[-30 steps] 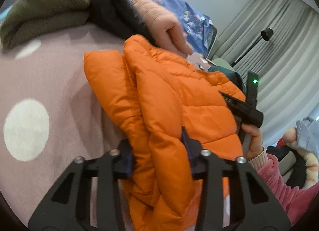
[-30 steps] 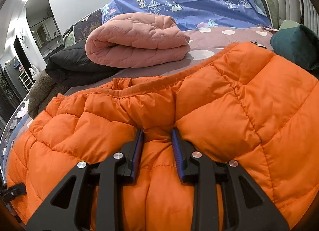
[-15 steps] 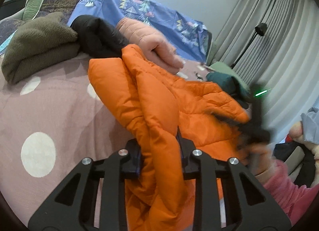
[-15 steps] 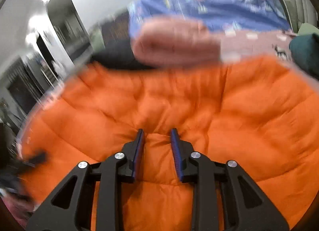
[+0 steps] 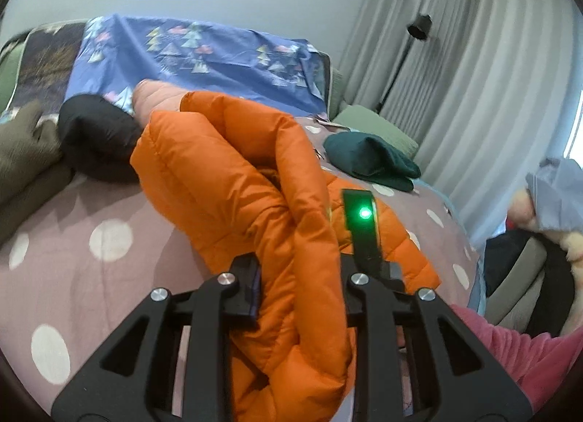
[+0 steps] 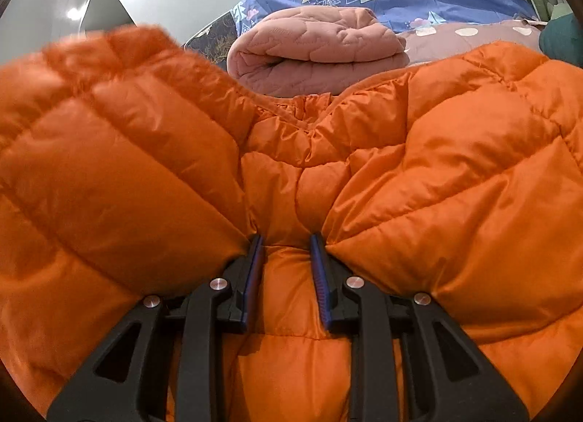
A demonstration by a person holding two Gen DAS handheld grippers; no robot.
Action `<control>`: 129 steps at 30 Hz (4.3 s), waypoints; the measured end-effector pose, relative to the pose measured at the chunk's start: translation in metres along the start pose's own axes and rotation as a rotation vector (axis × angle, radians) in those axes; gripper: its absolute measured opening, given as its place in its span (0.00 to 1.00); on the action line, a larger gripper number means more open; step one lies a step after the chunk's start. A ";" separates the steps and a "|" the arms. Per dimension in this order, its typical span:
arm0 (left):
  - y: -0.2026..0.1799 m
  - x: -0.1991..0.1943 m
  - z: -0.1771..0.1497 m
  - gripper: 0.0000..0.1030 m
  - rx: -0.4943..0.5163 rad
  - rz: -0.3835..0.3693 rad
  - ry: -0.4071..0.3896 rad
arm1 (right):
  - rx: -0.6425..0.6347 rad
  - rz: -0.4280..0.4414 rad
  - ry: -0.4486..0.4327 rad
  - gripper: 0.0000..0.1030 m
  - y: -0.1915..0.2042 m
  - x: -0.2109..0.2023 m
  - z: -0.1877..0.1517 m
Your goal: Fold large clothes
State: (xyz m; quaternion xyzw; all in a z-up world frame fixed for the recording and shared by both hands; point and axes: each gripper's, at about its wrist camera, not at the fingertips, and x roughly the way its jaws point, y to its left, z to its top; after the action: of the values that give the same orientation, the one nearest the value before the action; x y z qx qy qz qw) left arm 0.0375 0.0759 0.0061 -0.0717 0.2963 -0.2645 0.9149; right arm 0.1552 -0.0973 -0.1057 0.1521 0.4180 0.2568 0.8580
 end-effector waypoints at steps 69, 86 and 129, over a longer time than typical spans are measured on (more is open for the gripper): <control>-0.128 0.174 0.044 0.79 0.058 -0.441 0.161 | 0.409 -0.140 -0.308 0.09 -0.095 -0.244 -0.137; -0.145 0.254 0.022 0.67 0.391 -0.064 0.294 | 0.167 -0.353 -0.371 0.45 -0.062 -0.255 -0.116; -0.136 0.315 0.028 0.68 0.430 0.028 0.330 | 0.007 -0.315 -0.341 0.22 -0.058 -0.263 -0.073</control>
State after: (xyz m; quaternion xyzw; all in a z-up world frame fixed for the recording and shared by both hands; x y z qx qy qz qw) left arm 0.2092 -0.2058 -0.0909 0.1723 0.3796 -0.3169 0.8520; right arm -0.0213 -0.2909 -0.0091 0.1289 0.2867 0.0887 0.9452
